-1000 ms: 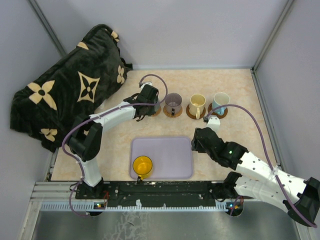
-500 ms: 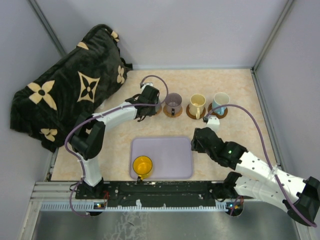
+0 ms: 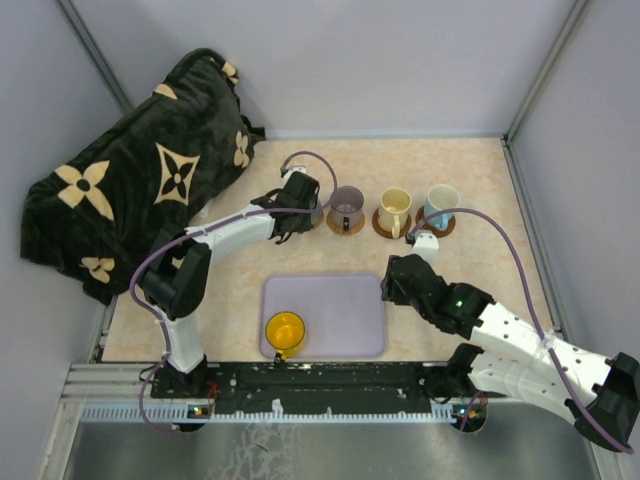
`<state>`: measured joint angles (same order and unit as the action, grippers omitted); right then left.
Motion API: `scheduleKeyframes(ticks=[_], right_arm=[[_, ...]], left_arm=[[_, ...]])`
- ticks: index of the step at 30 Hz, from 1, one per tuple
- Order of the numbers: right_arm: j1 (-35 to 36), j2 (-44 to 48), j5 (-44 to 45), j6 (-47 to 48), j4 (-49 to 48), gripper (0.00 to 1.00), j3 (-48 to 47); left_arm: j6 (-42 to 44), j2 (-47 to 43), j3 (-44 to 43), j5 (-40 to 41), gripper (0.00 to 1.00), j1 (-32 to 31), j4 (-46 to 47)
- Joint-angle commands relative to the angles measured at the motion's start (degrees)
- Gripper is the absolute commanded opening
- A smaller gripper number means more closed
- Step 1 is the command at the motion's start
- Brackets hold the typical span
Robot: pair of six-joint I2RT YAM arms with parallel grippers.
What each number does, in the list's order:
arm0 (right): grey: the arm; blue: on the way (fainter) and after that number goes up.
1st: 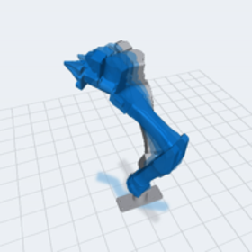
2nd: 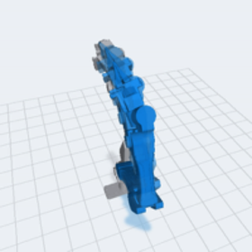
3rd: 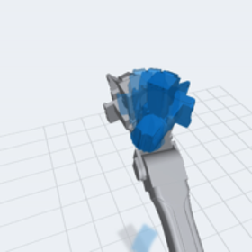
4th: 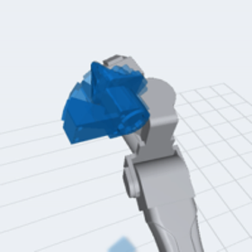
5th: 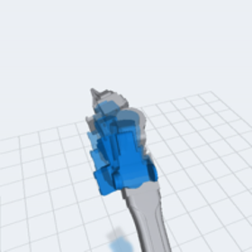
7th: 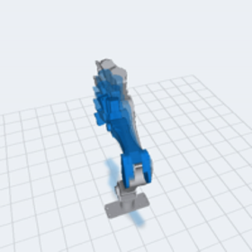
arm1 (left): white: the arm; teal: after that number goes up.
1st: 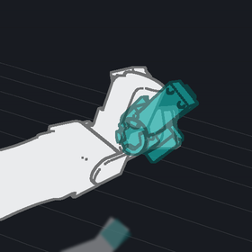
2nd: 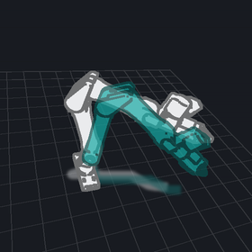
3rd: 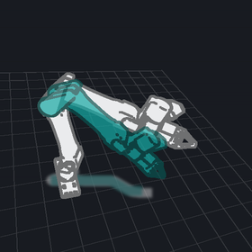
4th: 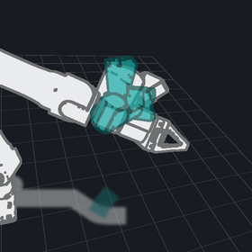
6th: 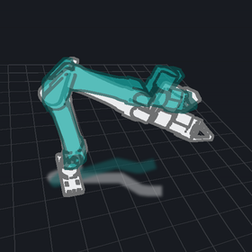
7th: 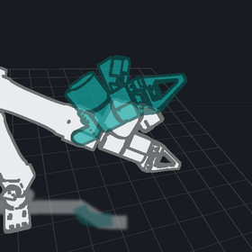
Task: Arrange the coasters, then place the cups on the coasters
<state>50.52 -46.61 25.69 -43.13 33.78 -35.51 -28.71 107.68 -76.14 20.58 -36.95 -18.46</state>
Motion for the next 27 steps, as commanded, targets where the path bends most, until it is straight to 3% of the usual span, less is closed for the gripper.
scheduleKeyframes(ticks=[1,22,27], right_arm=[[0.5,-0.4,-0.2,-0.3,-2.8,0.46,-0.4],[0.5,0.0,-1.1,-1.1,-3.6,0.45,0.8],[0.5,-0.1,-1.0,-1.1,-3.7,0.46,0.8]], left_arm=[[-0.8,-2.6,1.5,1.9,0.0,0.3,-0.7],[-2.2,-3.7,4.3,1.4,0.0,0.2,-1.6],[-2.3,-3.5,4.6,0.5,0.05,0.1,-1.7]])
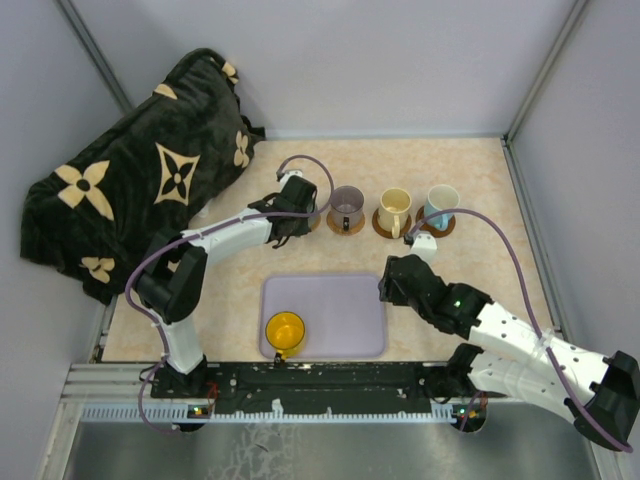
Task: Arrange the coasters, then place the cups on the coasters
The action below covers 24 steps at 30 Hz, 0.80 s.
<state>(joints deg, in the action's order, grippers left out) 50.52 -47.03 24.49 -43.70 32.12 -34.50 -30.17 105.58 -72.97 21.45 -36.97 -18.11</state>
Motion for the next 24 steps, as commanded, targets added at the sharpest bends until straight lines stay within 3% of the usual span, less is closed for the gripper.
scheduleKeyframes(ticks=[1,10,12,16,20,24], right_arm=[[0.5,0.4,0.3,-0.5,-2.0,0.46,-0.3],[0.5,-0.1,0.0,-0.5,-2.5,0.46,-0.3],[0.5,-0.3,0.0,-0.4,-2.5,0.45,-0.2],[0.5,-0.3,0.2,-0.4,-2.7,0.46,-0.1],[0.5,-0.5,0.2,-0.3,-3.1,0.46,0.2],[0.5,-0.9,0.2,-0.3,-3.2,0.46,0.2]], left_arm=[[-0.9,-1.4,1.5,-0.5,0.06,0.1,-2.2],[-0.9,-1.8,1.5,-0.8,0.12,-0.1,-2.4],[-0.8,-1.8,1.4,-0.8,0.18,-0.1,-2.4],[-0.7,-1.9,1.3,-0.7,0.4,-0.1,-2.4],[-0.9,-2.0,1.4,-0.4,0.56,-0.2,-2.3],[-0.9,-2.8,1.5,0.1,0.59,-0.2,-2.3]])
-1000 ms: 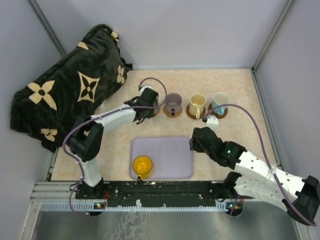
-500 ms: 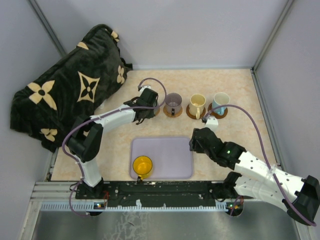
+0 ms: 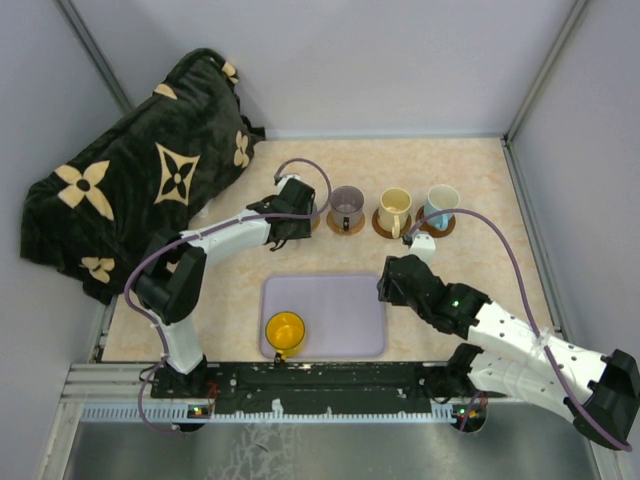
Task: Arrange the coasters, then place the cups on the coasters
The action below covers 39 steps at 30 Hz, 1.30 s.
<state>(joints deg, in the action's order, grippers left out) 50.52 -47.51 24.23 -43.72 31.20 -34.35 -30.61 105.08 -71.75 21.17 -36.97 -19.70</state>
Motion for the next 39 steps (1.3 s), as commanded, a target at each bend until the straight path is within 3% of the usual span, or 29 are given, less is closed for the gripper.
scheduleKeyframes(ticks=[1,10,15,21,28,35,39], right_arm=[[0.5,-0.5,0.4,-0.2,-2.3,0.46,0.1],[0.5,-0.4,1.2,0.0,-2.3,0.49,0.0],[0.2,-0.4,3.9,0.5,-2.8,0.64,-1.3],[-2.8,-3.2,8.6,2.4,-0.6,0.86,-6.1],[-12.9,-3.4,7.6,6.8,-2.5,0.94,-7.9],[-17.8,-3.9,6.0,8.8,-4.0,0.99,-8.5],[-18.0,-3.6,6.5,9.1,-3.2,0.99,-8.7]], left_arm=[[-0.4,-2.6,0.3,0.4,0.59,-0.2,-0.7],[1.2,-10.2,0.9,0.3,0.65,-0.4,-2.4],[3.4,-19.5,3.1,0.8,0.71,-1.2,-6.0],[6.5,-35.8,14.1,-1.0,0.73,-5.1,-6.7],[4.6,-49.6,21.9,0.1,0.79,-13.2,-11.3],[-5.3,-49.9,23.2,3.4,0.8,-24.6,-19.7],[-12.0,-48.5,22.7,6.3,0.88,-33.0,-24.2]])
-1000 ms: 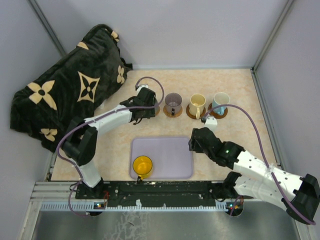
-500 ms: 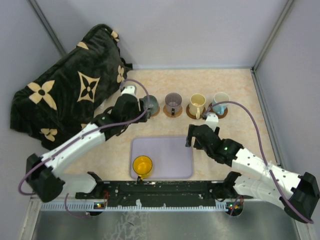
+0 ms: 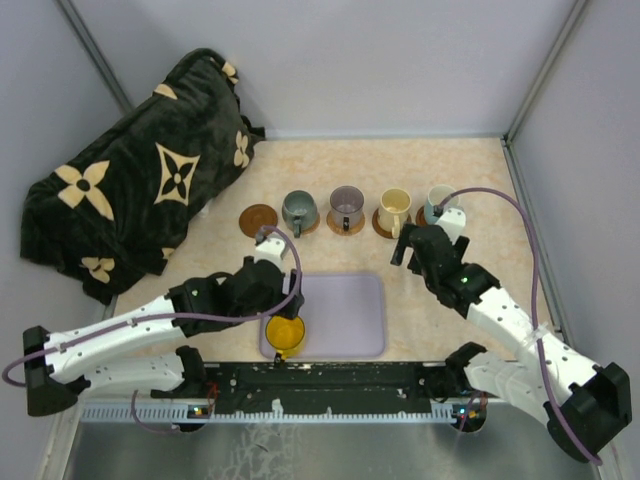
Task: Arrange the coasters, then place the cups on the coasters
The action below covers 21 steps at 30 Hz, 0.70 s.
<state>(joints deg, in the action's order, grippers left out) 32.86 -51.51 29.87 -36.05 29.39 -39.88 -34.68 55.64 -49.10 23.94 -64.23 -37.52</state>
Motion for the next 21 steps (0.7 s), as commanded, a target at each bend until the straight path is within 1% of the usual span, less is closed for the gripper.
scheduleKeyframes(ticks=[1,3,10,13,19,21], right_arm=[[-0.3,0.9,1.0,1.5,-1.3,0.99,-3.1],[-0.3,2.2,1.4,1.5,-1.3,0.99,-2.7],[-0.3,4.5,2.0,0.8,0.3,0.97,-1.2],[-0.3,5.3,1.8,0.4,0.5,0.97,-0.4],[-0.3,6.7,0.9,-0.3,0.7,0.96,0.7],[-0.3,6.8,0.6,-0.8,0.9,0.96,1.1]], left_arm=[[-9.3,1.4,-0.1,3.9,0.91,-7.2,-8.0],[-11.6,2.1,0.0,4.6,0.95,-9.9,-9.8],[-16.4,5.3,0.7,4.6,0.97,-15.3,-11.6],[-19.3,6.9,-0.2,5.9,0.97,-18.4,-13.4],[-30.1,8.6,-2.1,8.8,0.97,-22.3,-22.4],[-33.3,8.5,-1.8,8.9,0.96,-23.2,-23.8]])
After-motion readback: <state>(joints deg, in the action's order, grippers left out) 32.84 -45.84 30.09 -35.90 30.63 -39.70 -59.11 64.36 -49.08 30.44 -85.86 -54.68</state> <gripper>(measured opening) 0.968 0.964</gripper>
